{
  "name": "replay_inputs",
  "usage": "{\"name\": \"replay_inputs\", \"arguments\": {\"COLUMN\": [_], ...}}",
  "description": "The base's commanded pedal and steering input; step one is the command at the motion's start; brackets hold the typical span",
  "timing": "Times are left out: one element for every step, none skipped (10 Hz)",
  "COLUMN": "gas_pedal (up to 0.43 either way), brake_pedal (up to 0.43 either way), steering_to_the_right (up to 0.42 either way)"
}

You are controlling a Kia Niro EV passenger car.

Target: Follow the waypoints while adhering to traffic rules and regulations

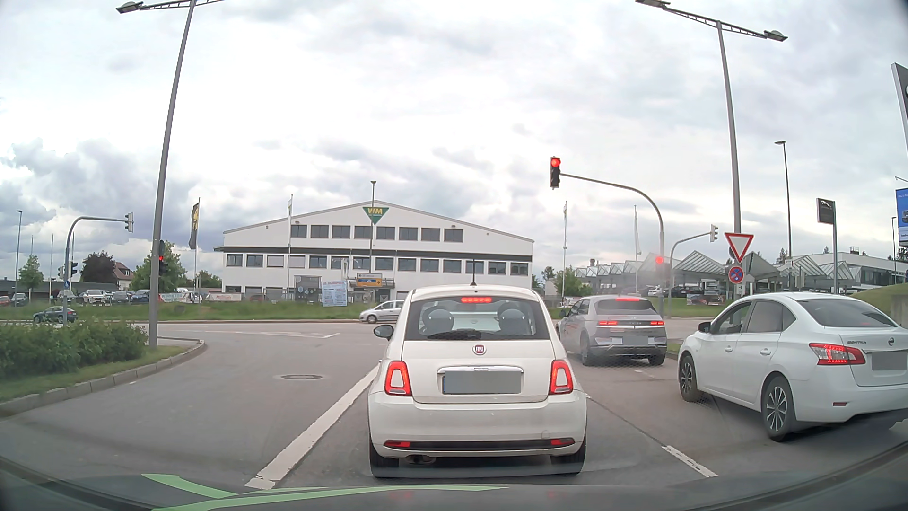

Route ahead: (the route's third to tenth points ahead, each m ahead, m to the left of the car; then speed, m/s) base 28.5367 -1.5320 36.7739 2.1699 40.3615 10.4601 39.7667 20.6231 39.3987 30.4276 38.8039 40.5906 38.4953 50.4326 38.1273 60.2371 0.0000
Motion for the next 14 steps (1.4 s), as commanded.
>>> {"name": "replay_inputs", "arguments": {"gas_pedal": [0.0, 0.0, 0.0, 0.0, 0.0, 0.0, 0.0, 0.0, 0.0, 0.0, 0.0, 0.0, 0.0, 0.0], "brake_pedal": [0.335, 0.335, 0.335, 0.335, 0.335, 0.335, 0.335, 0.335, 0.335, 0.335, 0.335, 0.341, 0.335, 0.335], "steering_to_the_right": [-0.001, -0.001, -0.001, -0.001, -0.001, -0.001, -0.001, -0.001, -0.001, -0.001, -0.001, -0.001, -0.001, -0.001]}}
